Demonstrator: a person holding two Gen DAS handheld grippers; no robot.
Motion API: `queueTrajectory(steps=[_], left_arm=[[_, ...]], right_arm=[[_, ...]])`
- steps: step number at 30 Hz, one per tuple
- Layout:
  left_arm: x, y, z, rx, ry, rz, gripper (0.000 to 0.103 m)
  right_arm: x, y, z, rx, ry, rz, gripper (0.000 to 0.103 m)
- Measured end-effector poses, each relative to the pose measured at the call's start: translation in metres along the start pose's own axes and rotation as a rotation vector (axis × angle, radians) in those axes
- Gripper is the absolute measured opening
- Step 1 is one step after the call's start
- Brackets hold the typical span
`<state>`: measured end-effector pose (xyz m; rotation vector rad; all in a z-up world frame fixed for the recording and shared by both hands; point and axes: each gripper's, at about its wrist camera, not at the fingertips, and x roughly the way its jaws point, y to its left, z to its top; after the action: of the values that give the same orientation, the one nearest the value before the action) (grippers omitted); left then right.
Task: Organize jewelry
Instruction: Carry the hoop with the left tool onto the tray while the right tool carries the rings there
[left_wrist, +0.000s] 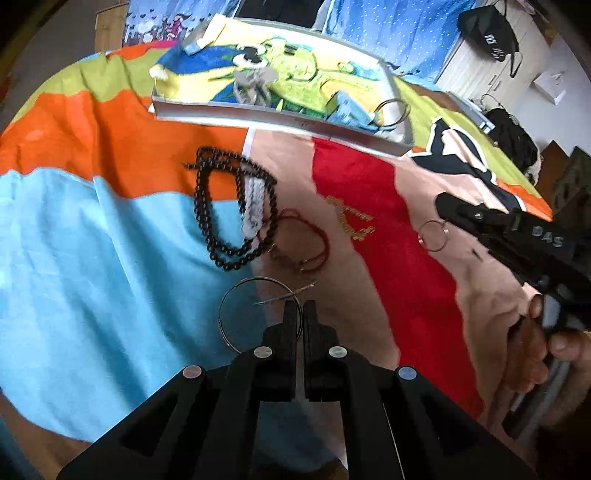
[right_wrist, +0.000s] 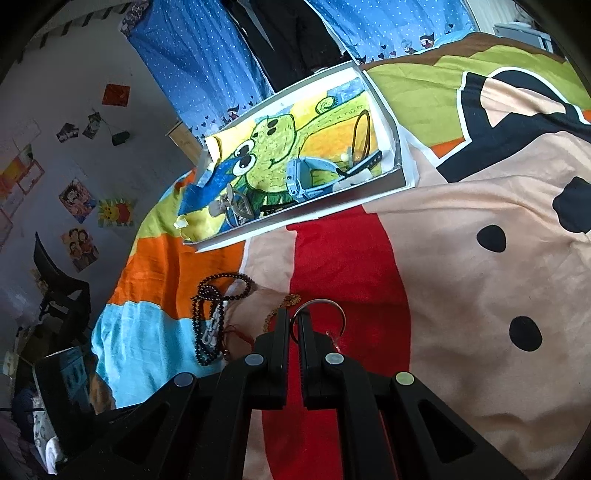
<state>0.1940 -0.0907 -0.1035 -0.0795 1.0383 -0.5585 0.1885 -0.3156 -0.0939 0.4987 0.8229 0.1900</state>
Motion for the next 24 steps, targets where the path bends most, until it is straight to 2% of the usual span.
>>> queueTrajectory(steps=[7,14,19,24], left_arm=[[-0.021,-0.002,0.030,-0.006,-0.038,-0.024,0.001],[-0.030,-0.006,0.095,0.019,-0.100,-0.043,0.001],[-0.011,-0.008,0.160,0.040,-0.138,-0.041,0.001],[0.028,-0.006,0.210,0.036,-0.143,-0.048,0.001]], right_arm=[[-0.004,0.004,0.020,-0.011,-0.043,0.064,0.005],[-0.002,0.005,0.068,-0.039,-0.164,0.120,0.005],[0.010,0.003,0.114,-0.103,-0.272,0.153,0.005],[0.042,-0.017,0.139,-0.102,-0.275,0.117,0.005]])
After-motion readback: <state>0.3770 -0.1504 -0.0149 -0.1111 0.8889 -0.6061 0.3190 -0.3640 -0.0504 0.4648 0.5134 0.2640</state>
